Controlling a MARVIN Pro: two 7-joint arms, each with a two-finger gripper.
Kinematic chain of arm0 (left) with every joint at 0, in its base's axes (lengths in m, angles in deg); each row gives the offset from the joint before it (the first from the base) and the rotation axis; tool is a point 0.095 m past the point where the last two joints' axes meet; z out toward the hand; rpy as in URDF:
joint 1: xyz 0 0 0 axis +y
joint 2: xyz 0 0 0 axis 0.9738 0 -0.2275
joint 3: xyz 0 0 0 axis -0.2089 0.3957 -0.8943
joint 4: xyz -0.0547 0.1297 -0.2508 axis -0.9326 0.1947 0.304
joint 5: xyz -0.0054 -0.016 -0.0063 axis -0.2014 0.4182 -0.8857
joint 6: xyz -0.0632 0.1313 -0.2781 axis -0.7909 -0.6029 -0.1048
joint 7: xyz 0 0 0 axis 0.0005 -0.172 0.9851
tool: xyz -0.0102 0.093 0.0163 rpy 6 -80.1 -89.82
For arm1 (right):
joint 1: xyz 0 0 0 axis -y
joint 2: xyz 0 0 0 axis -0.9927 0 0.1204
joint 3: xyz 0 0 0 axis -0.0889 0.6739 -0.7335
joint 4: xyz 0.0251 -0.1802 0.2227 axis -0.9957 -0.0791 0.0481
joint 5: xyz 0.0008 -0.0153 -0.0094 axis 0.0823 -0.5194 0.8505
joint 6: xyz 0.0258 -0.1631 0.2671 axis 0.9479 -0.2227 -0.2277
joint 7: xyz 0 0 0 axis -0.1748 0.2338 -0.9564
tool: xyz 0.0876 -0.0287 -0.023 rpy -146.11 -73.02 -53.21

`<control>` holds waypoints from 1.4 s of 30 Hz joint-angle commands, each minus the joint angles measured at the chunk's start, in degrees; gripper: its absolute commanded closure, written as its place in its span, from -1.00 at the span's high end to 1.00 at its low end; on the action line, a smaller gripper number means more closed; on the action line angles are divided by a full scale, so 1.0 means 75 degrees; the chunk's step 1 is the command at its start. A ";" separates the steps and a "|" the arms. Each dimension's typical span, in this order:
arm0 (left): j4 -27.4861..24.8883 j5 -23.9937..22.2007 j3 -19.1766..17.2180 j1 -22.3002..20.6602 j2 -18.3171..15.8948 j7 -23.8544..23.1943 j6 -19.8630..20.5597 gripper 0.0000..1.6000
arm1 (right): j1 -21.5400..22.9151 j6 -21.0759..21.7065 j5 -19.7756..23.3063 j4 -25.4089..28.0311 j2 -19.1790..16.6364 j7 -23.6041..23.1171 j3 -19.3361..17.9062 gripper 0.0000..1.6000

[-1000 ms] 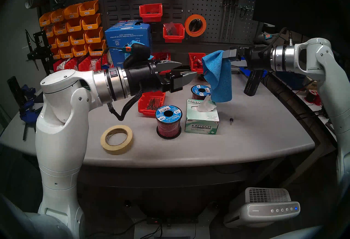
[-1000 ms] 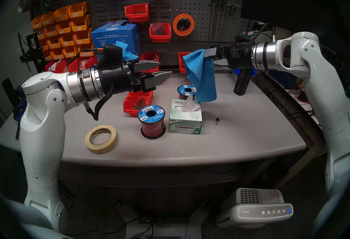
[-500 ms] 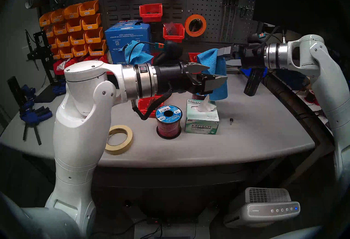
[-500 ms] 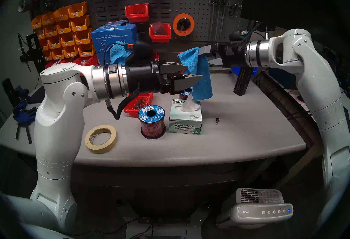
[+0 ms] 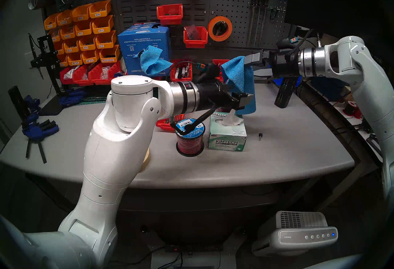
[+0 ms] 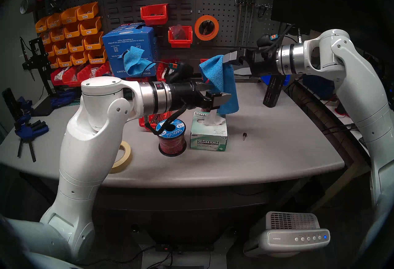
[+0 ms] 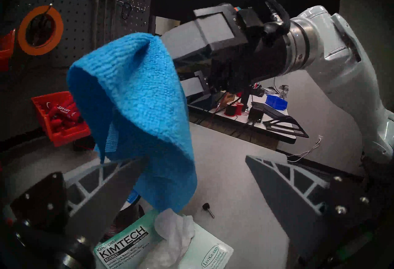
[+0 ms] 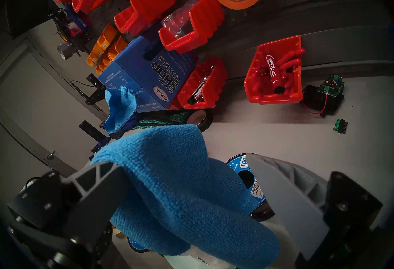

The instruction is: Take out a shop towel

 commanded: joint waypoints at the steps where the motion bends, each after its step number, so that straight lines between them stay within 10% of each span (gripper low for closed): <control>1: -0.0077 0.0066 -0.0039 -0.0286 0.0603 0.0780 -0.0032 1.00 | 0.0636 -0.0020 0.0314 -0.0119 -0.0408 0.0021 0.0184 1.00; 11: -0.0149 -0.0100 0.0205 -0.0169 0.0830 0.1401 -0.0032 1.00 | 0.1083 -0.0020 0.0593 -0.0299 -0.0577 0.0020 0.0782 1.00; 15: -0.0294 -0.0045 0.0314 -0.0066 0.0786 0.1615 -0.0032 -1.00 | 0.1271 -0.0020 0.0700 -0.0350 -0.0661 -0.0030 0.1043 1.00; 42: 0.1179 0.1205 0.0836 -0.1614 0.0209 0.1910 -0.0631 -1.00 | 0.1378 -0.0020 0.1690 0.0983 -0.2074 -0.0496 0.1421 1.00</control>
